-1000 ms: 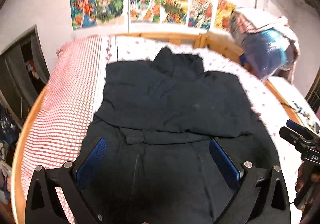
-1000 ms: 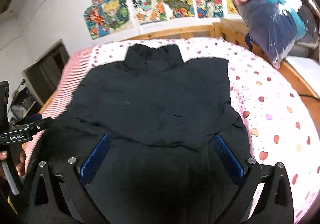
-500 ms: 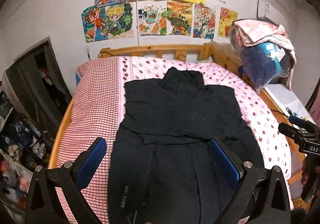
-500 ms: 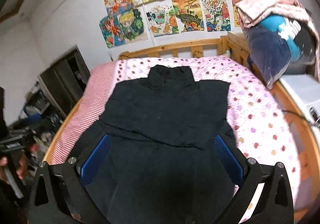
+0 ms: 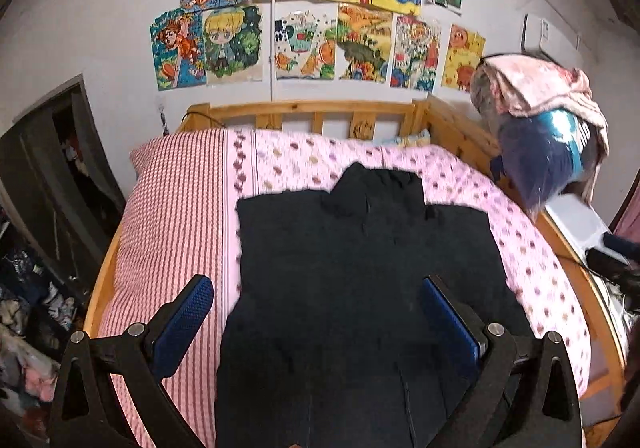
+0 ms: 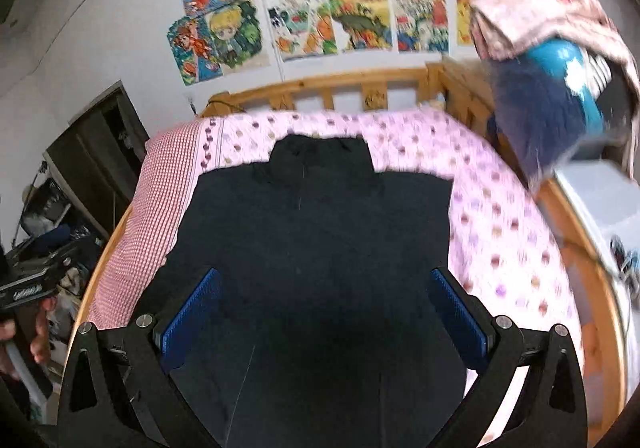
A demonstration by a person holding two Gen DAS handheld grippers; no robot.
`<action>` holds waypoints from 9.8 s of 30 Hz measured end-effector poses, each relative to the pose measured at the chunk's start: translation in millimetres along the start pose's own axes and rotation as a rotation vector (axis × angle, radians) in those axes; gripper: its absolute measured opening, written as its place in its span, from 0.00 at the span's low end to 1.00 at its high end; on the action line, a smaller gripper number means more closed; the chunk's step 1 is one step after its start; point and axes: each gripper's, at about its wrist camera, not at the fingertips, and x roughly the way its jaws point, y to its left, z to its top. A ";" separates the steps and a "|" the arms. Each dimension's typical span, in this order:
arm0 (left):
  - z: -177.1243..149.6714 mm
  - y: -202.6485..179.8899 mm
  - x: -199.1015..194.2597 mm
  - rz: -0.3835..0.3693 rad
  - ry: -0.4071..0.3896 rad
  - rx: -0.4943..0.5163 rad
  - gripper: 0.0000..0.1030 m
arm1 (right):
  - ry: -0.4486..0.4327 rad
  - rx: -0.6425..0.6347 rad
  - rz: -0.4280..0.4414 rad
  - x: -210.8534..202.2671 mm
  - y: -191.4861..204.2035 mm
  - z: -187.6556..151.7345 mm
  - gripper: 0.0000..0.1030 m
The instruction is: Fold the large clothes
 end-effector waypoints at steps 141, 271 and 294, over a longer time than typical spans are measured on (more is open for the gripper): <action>-26.3 -88.2 402.1 -0.312 0.428 0.344 0.04 | 0.430 -0.181 0.266 425.5 -21.0 -4.9 0.17; -408.6 -76.5 -38.9 0.178 0.022 0.781 0.94 | -0.090 -0.796 0.031 -22.2 18.1 -377.7 0.68; -344.5 -61.0 -54.6 0.188 0.001 0.670 0.16 | -0.075 -0.643 0.195 -25.9 -9.2 -321.3 0.25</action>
